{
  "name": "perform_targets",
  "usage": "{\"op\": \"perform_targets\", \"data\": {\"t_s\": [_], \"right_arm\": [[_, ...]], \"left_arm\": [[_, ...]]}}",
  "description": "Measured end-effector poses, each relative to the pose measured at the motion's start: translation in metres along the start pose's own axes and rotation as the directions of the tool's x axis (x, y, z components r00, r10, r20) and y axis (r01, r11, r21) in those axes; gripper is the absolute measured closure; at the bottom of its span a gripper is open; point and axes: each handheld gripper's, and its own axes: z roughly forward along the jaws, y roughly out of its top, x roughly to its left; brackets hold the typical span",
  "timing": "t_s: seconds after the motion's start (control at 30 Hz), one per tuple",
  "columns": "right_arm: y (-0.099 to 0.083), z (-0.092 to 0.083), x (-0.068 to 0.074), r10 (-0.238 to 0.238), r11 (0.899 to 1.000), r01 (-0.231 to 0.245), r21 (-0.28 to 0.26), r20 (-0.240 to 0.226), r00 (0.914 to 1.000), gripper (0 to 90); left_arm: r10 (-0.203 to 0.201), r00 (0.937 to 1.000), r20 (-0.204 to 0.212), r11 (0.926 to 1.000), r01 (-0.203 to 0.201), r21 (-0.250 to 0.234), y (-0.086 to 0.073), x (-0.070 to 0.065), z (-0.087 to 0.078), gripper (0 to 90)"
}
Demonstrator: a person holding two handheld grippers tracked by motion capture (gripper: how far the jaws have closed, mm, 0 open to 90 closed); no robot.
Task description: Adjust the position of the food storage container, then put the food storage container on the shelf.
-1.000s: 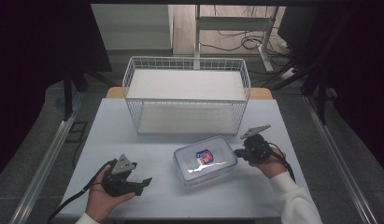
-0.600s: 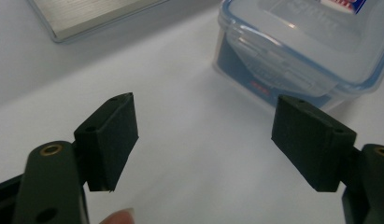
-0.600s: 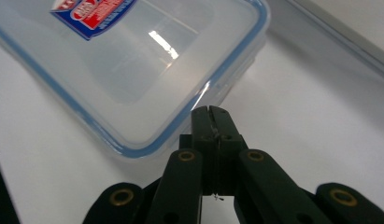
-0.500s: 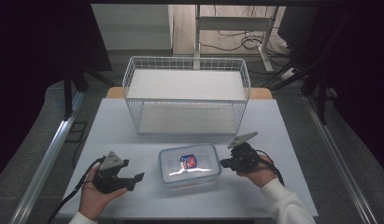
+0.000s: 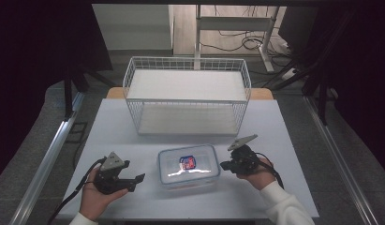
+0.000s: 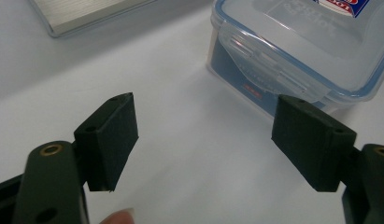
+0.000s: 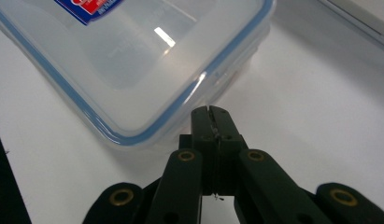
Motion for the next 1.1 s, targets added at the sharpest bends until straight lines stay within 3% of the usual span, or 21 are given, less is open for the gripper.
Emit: {"op": "perform_targets", "data": {"t_s": [0.17, 0.33, 0.43, 0.53, 0.67, 0.87, 0.97, 1.1], "right_arm": [[-0.002, -0.006, 0.001, 0.012, 0.999, -0.011, -0.034, 0.023, 0.9997, 88.8], [-0.012, -0.018, 0.003, 0.057, 0.991, -0.051, -0.125, 0.047, 0.9972, 87.2], [-0.020, -0.024, 0.003, 0.092, 0.980, -0.086, -0.182, 0.029, 0.9953, 76.0], [-0.025, -0.026, 0.003, 0.121, 0.966, -0.113, -0.232, 0.019, 0.9925, 55.1], [-0.026, -0.025, -0.001, 0.173, 0.950, -0.171, -0.260, -0.018, 0.9848, 35.9], [-0.027, -0.024, 0.002, 0.189, 0.943, -0.181, -0.279, -0.001, 0.9821, 26.3], [-0.026, -0.022, 0.001, 0.190, 0.945, -0.185, -0.269, -0.010, 0.9818, 25.2], [-0.024, -0.023, -0.001, 0.208, 0.938, -0.208, -0.278, -0.030, 0.9778, 23.7]], "left_arm": [[-0.006, 1.0000, 0.001, 1.0000, 0.006, -0.001, 0.000, 0.000, 0.000, 22.4], [-0.039, 0.9990, 0.023, 0.9990, 0.040, -0.018, 0.001, 0.000, -0.001, 21.3], [-0.050, 0.9983, 0.030, 0.9986, 0.051, -0.016, 0.001, 0.000, -0.001, 20.8], [-0.061, 0.9975, 0.037, 0.9980, 0.061, -0.014, 0.001, 0.000, 0.000, 20.4], [-0.078, 0.9962, 0.039, 0.9967, 0.079, -0.018, 0.002, -0.001, 0.001, 17.9], [-0.102, 0.9933, 0.054, 0.9943, 0.104, -0.026, 0.002, -0.001, -0.001, 16.6], [-0.109, 0.9920, 0.064, 0.9936, 0.110, -0.024, 0.001, -0.003, -0.001, 16.2], [-0.128, 0.9886, 0.080, 0.9911, 0.130, -0.028, 0.002, -0.003, -0.001, 15.7]]}}
